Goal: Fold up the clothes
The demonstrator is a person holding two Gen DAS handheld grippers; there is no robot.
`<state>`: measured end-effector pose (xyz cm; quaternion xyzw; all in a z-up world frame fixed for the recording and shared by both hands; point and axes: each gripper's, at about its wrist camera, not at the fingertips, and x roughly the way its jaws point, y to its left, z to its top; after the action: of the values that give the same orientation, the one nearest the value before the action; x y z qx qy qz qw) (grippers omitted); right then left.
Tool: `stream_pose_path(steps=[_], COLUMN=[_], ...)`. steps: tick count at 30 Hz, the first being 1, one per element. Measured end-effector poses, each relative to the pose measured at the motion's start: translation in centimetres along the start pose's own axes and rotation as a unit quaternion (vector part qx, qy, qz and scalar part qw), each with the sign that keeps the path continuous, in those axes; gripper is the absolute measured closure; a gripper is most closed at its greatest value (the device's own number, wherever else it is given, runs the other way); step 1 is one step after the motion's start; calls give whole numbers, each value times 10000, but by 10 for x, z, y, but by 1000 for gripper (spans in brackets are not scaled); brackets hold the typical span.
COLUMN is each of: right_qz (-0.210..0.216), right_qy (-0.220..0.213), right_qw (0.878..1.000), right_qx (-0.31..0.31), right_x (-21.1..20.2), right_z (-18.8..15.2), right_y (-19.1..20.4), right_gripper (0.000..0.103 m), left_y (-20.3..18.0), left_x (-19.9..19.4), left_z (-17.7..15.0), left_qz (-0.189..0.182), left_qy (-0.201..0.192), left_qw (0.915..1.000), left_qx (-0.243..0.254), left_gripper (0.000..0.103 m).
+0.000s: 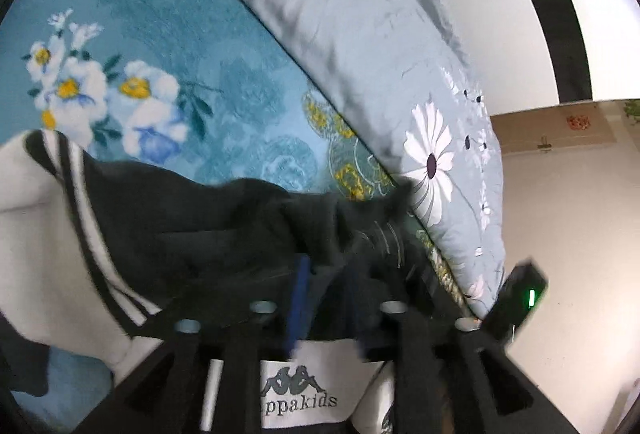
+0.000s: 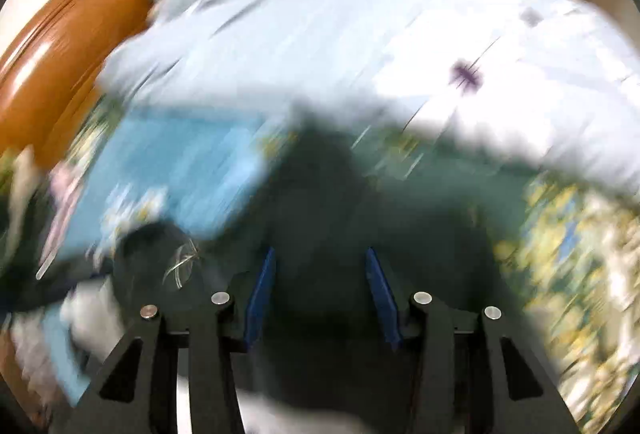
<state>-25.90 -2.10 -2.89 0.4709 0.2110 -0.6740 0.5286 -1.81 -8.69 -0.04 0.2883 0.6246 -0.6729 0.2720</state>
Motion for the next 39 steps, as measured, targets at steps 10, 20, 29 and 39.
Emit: stream_pose_path(steps=[10,20,29,39], right_qz=[262,447,456,127], right_qy=[48,438,602,555], right_qw=[9996,9980,9971,9983], right_qx=[25,-77,-37,99], right_x=[-27,-40,-46,-70], right_z=[-10,-67,-80,-87], right_y=[0,29,34,1], right_gripper=[55,55,55,55], left_y=[111,195,211,213], left_x=[-130,-121,-117,-163], left_z=[-11,-38,-29,32], left_qz=[1199,2320,3255,4530], left_qy=[-1119,-181,269,357], left_qw=[9862,9725,9435,8790], left_qx=[-206,96,567,1443], left_gripper=[48,41,96,92])
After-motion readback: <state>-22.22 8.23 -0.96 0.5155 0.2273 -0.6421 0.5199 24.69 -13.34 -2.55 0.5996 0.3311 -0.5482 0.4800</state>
